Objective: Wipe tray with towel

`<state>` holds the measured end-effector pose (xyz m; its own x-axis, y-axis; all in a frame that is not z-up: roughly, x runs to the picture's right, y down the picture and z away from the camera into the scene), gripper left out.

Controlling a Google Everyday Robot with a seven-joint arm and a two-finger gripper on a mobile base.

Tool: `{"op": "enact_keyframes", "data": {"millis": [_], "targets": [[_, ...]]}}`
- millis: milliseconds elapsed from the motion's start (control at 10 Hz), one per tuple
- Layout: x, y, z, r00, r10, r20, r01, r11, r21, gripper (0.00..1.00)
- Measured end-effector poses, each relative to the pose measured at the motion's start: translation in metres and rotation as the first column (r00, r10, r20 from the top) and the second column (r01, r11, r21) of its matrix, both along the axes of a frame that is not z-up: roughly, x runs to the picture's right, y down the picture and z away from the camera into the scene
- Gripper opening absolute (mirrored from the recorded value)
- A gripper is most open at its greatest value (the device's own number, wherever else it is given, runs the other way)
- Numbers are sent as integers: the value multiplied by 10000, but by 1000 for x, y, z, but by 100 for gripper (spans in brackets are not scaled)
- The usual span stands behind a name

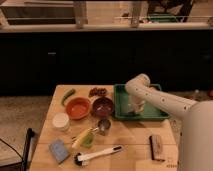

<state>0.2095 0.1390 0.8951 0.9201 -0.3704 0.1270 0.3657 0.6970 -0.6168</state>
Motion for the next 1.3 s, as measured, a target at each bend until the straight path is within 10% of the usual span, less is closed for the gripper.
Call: {"op": "enact_keyframes", "data": {"millis": [400,800,1300], "targets": [[50,2,-8,9979,214,-606,-228,9995,-218,0],[87,-23,0,9715,1664,-1689,-1576,9854,644,0],[66,-48,28,9555,2499,-1568,-2333,9654,1168,0]]}}
